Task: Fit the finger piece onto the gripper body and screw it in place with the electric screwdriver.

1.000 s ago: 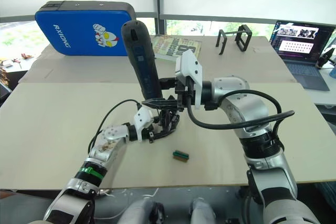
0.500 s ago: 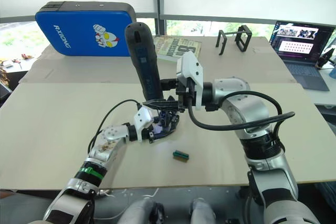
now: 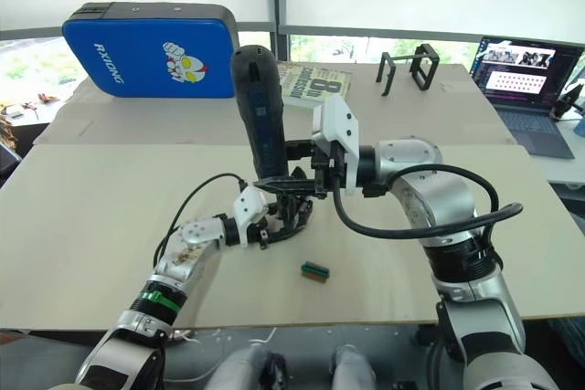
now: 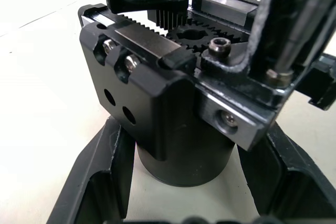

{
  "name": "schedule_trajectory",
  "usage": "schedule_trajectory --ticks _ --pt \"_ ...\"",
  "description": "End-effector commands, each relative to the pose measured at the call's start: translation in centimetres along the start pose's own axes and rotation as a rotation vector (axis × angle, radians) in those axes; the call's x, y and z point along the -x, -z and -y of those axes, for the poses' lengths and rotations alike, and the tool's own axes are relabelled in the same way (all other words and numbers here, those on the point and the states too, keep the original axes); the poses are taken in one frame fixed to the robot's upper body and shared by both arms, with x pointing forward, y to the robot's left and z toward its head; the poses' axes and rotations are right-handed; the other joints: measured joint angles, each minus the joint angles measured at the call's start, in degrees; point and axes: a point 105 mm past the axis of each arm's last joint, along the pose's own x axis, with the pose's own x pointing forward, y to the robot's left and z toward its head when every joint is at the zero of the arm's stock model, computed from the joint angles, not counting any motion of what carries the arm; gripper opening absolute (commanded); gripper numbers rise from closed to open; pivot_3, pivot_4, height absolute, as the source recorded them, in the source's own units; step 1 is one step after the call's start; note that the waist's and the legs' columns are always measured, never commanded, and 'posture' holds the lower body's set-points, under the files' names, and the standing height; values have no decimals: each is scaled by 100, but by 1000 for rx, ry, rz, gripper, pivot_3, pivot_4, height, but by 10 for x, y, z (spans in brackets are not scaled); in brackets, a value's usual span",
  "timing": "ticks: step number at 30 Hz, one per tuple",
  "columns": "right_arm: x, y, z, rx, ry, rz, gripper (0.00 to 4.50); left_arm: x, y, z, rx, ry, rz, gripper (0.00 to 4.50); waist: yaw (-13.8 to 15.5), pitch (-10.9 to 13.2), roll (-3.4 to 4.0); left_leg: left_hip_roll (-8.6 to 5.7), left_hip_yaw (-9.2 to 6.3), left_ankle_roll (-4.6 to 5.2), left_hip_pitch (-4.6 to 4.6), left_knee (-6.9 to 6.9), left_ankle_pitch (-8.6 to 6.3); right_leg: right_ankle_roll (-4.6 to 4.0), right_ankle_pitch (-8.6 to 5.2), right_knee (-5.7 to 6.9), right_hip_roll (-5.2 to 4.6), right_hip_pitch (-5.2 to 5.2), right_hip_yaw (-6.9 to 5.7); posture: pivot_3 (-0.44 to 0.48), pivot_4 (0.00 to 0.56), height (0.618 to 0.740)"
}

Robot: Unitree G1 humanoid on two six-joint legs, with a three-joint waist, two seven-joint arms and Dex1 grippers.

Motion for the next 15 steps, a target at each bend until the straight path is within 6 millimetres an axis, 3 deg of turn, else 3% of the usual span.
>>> schedule_trajectory --ticks 1,4,7,10,15 --pt "6 -1 6 -23 25 -13 1935 -3 -14 1 -43 25 46 2293 0 0 0 0 0 0 0 0 0 0 0 0 0 0 0 0 150 740" --pt "6 -30 8 28 16 100 1935 -4 -13 2 -40 27 45 2293 2 1 -1 0 0 0 -12 0 0 0 0 1 0 -2 -1 0 150 740" --pt "11 -70 -7 104 -103 290 1935 -6 -12 5 -36 39 44 2293 1 8 0 -1 1 1 -38 2 1 -1 1 2 3 -13 -3 0 150 740" --pt "13 -74 -13 108 -148 307 1935 -8 -11 7 -33 44 47 2293 5 12 4 -3 1 37 -48 3 21 0 1 2 23 -17 -9 0 150 740" --pt "16 -75 -18 81 -155 330 1935 -9 -12 7 -31 45 49 2293 7 12 4 -3 0 2 -46 4 1 1 2 2 8 -14 -9 0 150 740"
